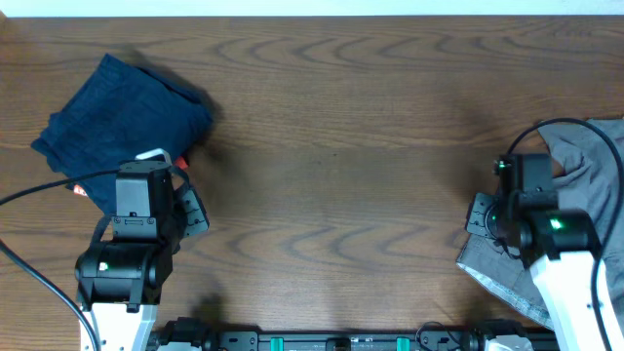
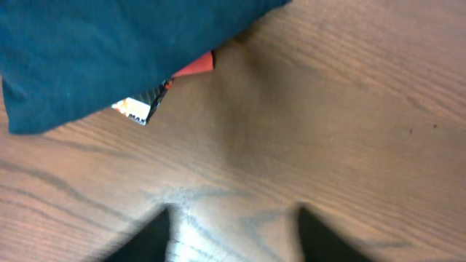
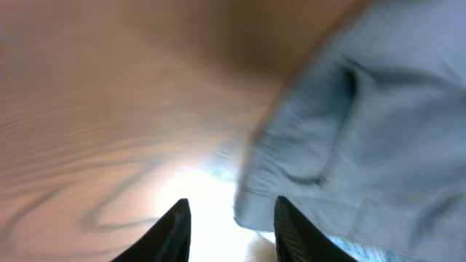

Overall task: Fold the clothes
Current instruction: 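Reach the right gripper to the grey shorts at the right edge, then grasp the grey shorts with the right gripper and drag them toward center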

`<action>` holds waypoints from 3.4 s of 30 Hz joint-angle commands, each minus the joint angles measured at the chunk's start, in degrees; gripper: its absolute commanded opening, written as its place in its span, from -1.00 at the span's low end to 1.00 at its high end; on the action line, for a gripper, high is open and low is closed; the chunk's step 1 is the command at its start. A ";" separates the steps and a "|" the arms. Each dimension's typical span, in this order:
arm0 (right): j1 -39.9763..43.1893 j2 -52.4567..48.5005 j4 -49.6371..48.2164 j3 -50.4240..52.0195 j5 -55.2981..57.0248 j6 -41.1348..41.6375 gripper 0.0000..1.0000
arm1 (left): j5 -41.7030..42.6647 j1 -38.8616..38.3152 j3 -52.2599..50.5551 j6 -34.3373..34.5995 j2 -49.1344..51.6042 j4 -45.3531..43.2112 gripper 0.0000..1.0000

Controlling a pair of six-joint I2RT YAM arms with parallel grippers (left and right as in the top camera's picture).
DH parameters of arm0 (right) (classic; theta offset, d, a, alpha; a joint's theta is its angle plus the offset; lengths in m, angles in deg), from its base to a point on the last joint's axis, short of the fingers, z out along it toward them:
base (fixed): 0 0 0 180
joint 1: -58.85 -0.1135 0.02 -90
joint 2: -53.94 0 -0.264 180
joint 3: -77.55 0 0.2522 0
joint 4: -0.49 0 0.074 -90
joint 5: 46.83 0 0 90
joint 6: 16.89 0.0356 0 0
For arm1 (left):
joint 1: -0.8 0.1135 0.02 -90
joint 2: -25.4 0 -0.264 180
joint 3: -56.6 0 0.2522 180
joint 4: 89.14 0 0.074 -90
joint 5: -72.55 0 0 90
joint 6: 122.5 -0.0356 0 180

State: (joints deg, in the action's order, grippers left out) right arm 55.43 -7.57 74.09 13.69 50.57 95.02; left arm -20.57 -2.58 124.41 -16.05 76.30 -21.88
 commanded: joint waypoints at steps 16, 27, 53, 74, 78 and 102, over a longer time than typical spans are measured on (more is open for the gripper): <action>2.36 -20.68 -14.64 17.42 10.38 21.79 -0.10 | 0.13 0.37 0.94 -0.44 2.89 0.20 -0.35; -0.39 -22.49 -37.59 18.03 -26.27 4.57 -0.97 | 0.13 0.37 0.94 -0.46 4.42 -4.76 -0.35; -12.59 -19.67 -24.35 8.04 -7.10 3.30 -0.07 | 10.67 0.35 0.94 0.37 8.24 -9.77 -0.06; -11.93 -23.34 -38.10 16.24 3.34 8.41 -0.98 | 10.67 0.35 0.94 0.37 8.26 -9.84 -0.04; -8.11 -23.34 -40.50 9.75 3.76 4.94 -0.98 | 10.67 0.35 0.94 0.37 8.26 -9.84 -0.04; -23.19 -27.12 -61.18 1.62 -11.06 8.74 -0.98 | 10.64 0.35 0.94 0.39 8.33 -14.34 -0.04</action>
State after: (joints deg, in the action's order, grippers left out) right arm 37.16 -34.15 17.70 15.89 42.22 100.88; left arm -10.10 -2.56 124.52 -15.79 84.30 -35.30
